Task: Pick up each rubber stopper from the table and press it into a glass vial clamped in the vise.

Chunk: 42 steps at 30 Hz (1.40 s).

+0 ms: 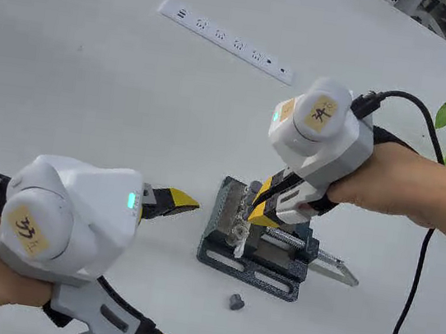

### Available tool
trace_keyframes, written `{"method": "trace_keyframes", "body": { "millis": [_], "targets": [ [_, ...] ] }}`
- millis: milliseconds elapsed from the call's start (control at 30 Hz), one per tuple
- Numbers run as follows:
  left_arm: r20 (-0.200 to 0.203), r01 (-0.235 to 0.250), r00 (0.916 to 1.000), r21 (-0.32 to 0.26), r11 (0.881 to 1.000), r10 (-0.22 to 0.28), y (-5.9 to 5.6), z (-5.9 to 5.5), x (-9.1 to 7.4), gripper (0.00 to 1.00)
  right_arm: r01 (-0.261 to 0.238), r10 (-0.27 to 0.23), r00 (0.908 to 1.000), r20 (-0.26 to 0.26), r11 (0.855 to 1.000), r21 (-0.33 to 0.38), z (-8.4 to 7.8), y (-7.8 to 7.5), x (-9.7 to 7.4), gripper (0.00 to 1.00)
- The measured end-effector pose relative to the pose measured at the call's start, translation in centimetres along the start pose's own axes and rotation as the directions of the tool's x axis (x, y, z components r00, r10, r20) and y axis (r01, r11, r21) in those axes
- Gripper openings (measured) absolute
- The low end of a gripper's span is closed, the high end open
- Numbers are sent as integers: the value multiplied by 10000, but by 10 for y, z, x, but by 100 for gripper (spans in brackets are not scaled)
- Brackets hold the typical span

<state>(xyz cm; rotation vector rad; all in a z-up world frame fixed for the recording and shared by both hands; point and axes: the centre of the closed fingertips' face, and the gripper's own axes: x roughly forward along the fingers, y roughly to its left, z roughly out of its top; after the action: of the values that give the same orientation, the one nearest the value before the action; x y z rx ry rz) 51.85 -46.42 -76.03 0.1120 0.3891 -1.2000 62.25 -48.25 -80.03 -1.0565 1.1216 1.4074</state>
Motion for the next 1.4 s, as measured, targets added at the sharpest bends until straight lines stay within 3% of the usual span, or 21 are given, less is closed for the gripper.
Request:
{"method": "trace_keyframes", "body": {
  "millis": [1167, 1200, 1400],
  "targets": [
    [256, -54, 9997, -101, 9999, 57, 4, 8, 2, 95, 257, -235, 9900, -1394, 9996, 143, 1, 1, 5, 5],
    [263, -44, 9996, -100, 9999, 47, 4, 9, 2, 95, 230, -248, 9905, -1356, 9996, -149, 1, 1, 4, 5],
    [217, 10, 9998, -30, 10000, -9, 0, 11, 2, 95, 291, -280, 9957, -878, 9995, 111, -1, 1, 2, 7]
  ]
}}
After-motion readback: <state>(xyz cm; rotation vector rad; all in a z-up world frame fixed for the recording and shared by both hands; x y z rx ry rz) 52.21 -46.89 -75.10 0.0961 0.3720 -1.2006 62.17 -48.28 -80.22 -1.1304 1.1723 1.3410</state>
